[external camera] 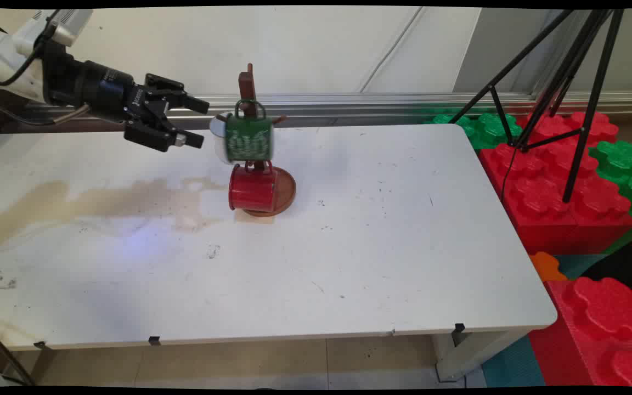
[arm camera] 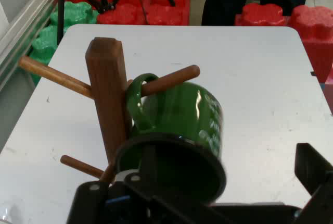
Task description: Pick up the red mug from the rack
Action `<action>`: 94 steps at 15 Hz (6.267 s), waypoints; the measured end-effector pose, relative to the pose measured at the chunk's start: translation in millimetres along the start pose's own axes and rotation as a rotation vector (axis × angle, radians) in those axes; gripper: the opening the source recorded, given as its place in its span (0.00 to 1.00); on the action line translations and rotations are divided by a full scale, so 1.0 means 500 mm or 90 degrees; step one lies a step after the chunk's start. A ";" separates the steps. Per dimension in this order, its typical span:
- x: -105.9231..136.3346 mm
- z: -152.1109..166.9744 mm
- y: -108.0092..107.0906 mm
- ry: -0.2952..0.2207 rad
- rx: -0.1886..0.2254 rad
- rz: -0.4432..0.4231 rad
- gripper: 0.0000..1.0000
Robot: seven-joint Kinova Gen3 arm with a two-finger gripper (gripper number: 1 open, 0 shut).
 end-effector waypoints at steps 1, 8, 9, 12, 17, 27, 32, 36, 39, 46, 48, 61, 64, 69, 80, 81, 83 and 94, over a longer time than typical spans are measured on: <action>0.001 -0.004 0.000 -0.002 0.000 0.007 1.00; 0.014 -0.044 0.002 -0.006 -0.002 0.040 1.00; 0.013 -0.051 0.003 -0.008 -0.003 0.043 1.00; 0.009 -0.074 0.007 -0.012 -0.005 0.049 1.00; -0.004 -0.112 0.017 -0.024 -0.015 0.059 1.00; -0.056 -0.162 0.042 -0.060 -0.037 0.059 1.00; -0.086 -0.169 0.051 -0.079 -0.041 0.052 1.00; -0.112 -0.161 0.053 -0.090 -0.038 0.041 1.00; -0.129 -0.150 0.053 -0.094 -0.036 0.037 1.00; -0.184 -0.109 0.053 -0.096 -0.034 0.037 1.00; -0.203 -0.096 0.054 -0.096 -0.033 0.036 1.00; -0.277 -0.027 0.059 -0.078 -0.025 0.008 1.00; -0.283 -0.013 0.057 -0.069 -0.024 0.001 1.00; -0.293 0.030 0.049 -0.047 -0.025 -0.014 1.00; -0.308 0.131 0.030 -0.007 -0.049 -0.042 1.00; -0.309 0.136 0.028 -0.005 -0.049 -0.043 1.00; -0.310 0.151 0.024 0.000 -0.049 -0.047 1.00; -0.314 0.220 -0.004 0.024 -0.034 -0.069 1.00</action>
